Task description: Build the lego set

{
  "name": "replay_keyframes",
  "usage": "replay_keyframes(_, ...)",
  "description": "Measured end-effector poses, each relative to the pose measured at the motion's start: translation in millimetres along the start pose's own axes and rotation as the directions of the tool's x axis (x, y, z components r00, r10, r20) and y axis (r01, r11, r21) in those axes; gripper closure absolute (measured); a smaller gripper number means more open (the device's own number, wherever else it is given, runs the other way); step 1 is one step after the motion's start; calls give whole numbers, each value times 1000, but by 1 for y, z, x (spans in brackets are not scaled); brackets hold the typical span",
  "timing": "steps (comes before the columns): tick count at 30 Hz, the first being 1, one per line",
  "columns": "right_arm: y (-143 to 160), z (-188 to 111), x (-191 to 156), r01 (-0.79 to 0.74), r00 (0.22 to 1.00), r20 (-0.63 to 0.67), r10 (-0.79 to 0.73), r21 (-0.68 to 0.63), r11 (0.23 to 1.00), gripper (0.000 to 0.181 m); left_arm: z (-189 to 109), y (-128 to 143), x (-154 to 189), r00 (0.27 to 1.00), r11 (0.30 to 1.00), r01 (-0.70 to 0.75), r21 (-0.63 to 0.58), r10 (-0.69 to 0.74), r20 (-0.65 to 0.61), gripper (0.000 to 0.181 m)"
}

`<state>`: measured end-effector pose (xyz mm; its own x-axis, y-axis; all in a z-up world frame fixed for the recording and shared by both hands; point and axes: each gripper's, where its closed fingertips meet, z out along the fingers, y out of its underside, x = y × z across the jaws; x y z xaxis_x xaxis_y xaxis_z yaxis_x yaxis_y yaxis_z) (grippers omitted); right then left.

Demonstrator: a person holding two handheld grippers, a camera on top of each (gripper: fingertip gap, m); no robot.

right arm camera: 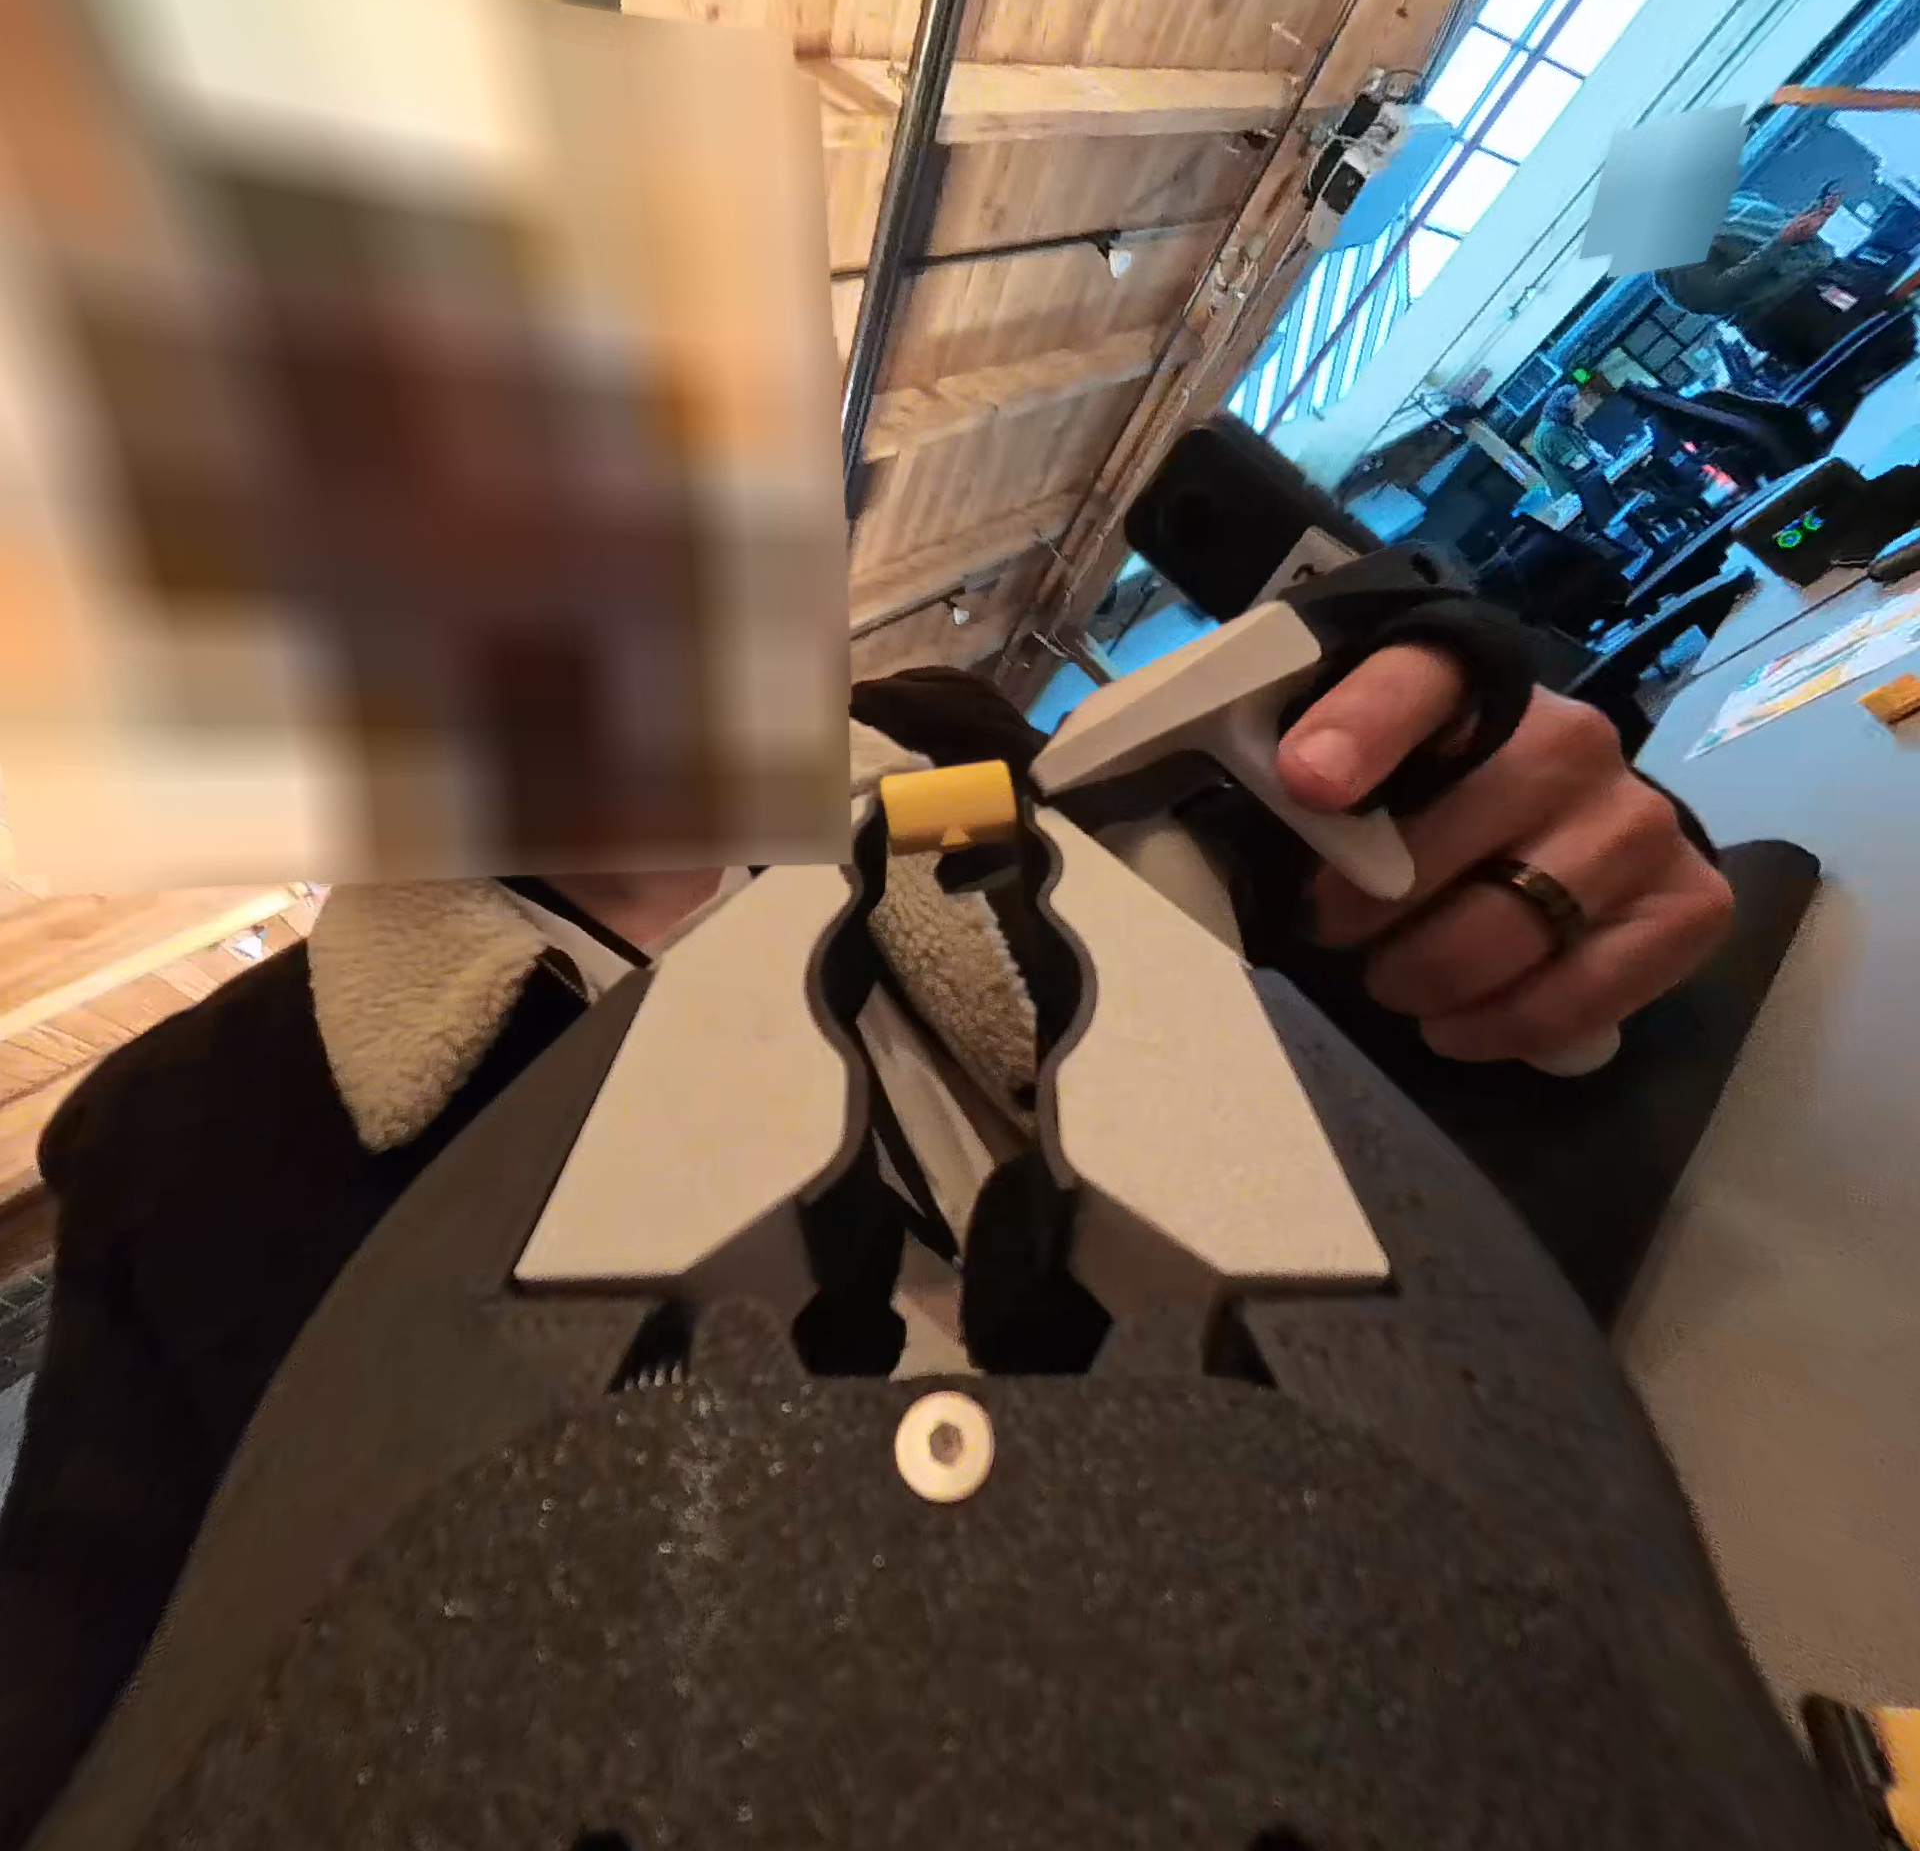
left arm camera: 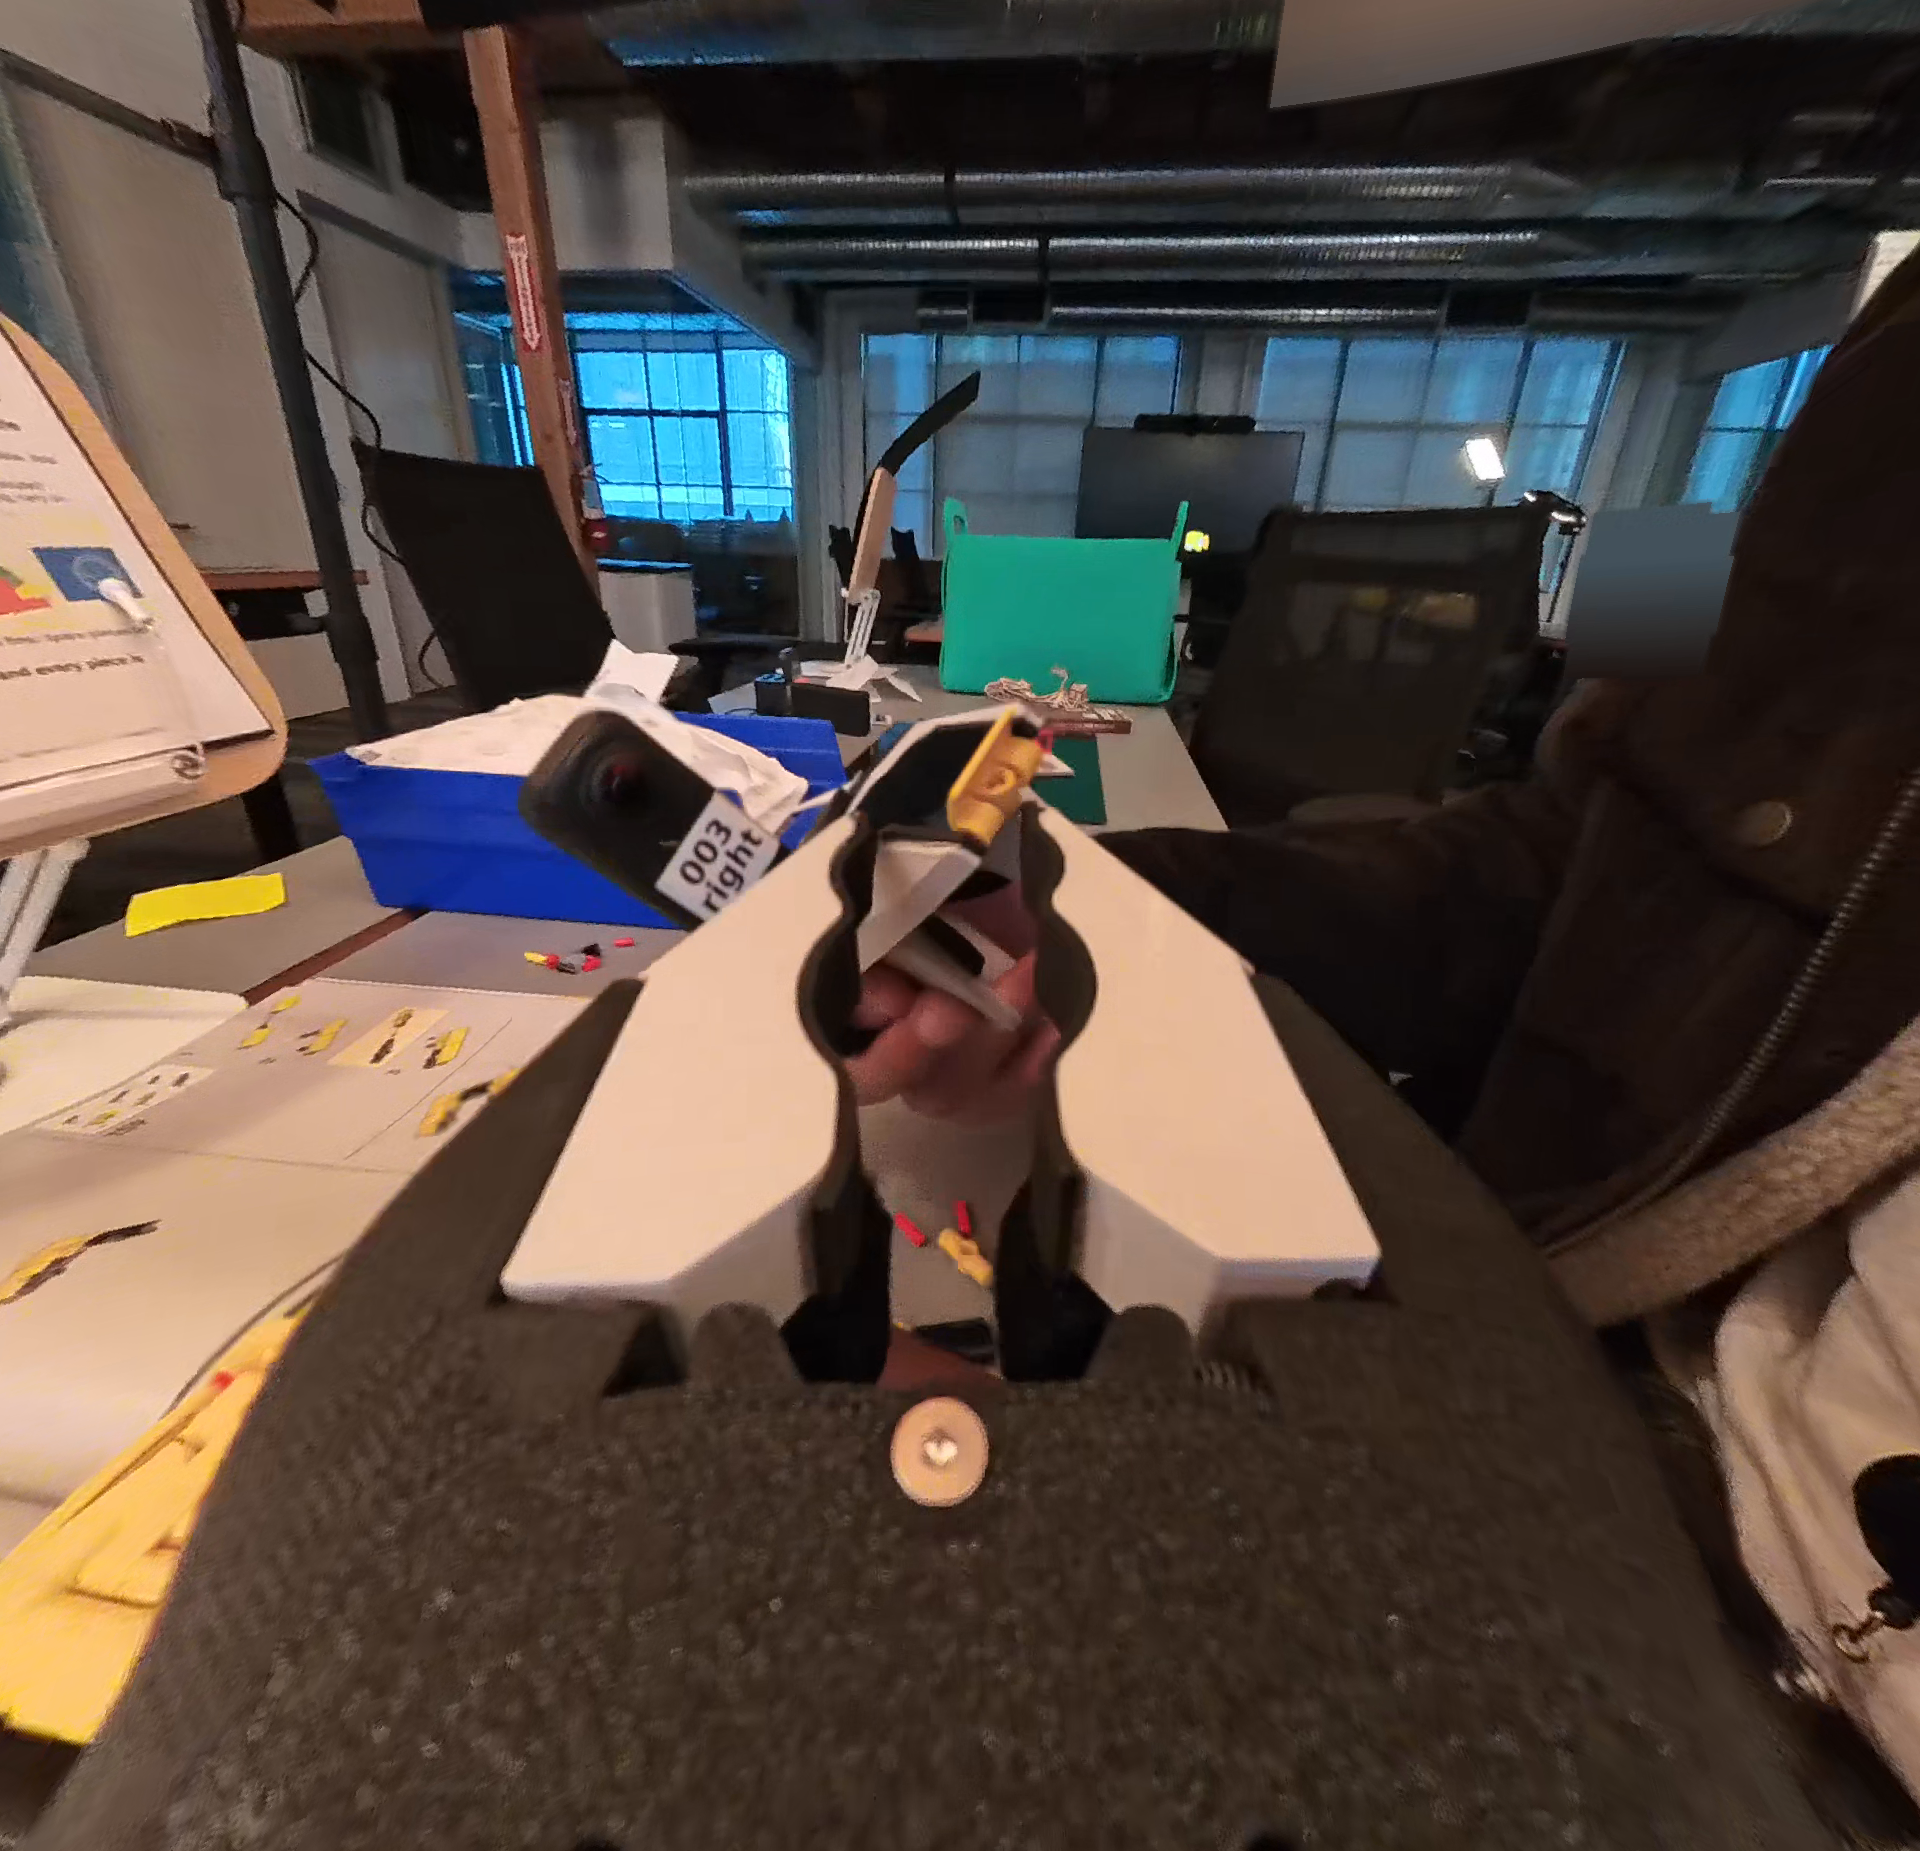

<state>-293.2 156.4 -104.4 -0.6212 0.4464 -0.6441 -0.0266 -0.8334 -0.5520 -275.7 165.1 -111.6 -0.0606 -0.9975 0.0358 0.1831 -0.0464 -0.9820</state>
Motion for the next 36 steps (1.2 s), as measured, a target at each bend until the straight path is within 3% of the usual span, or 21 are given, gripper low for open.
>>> replay_keyframes(4, -3, -4, 1, -11, 1000, 5, 10, 28, 1000, 157, -5, -10, -5, 1000, 998, -12, 62, 10, 28, 162)
replay_keyframes(12, 3, -6, 8, 1, 999, -55, -2, -13, 1000, 157, -3, -2, 5, 999, 1000, -5, 23, 6, -43, 175)
replay_keyframes(15, -10, -18, 20, 45, 981, -192, -33, 55, 997, 149, -3, 6, -8, 999, 999, -39, -36, 40, 24, 177)
replay_keyframes(17, -17, -33, 28, 96, 941, -332, -66, 73, 993, 145, -5, 15, -25, 986, 990, -99, -100, 111, 122, 178)
replay_keyframes(19, -17, -46, 33, 195, 871, -465, -162, 24, 981, 138, -9, 28, -42, 937, 948, -233, -217, 279, 210, 180)
replay_keyframes(23, -20, -64, 41, 251, 763, -615, -201, -5, 968, 139, -8, 45, -47, 818, 815, -444, -371, 538, 203, 180)
replay_keyframes(29, -7, -59, 56, 156, 775, -615, -147, -39, 987, 145, -7, 50, -48, 732, 727, -536, -429, 654, 192, 181)
replay_keyframes(33, -4, -55, 56, 112, 804, -585, -106, -26, 993, 162, -5, 50, -45, 710, 703, -566, -430, 681, 179, 180)
replay_keyframes(36, -3, -54, 55, 79, 822, -566, -71, -10, 997, 163, -4, 51, -42, 702, 693, -582, -424, 692, 168, 180)
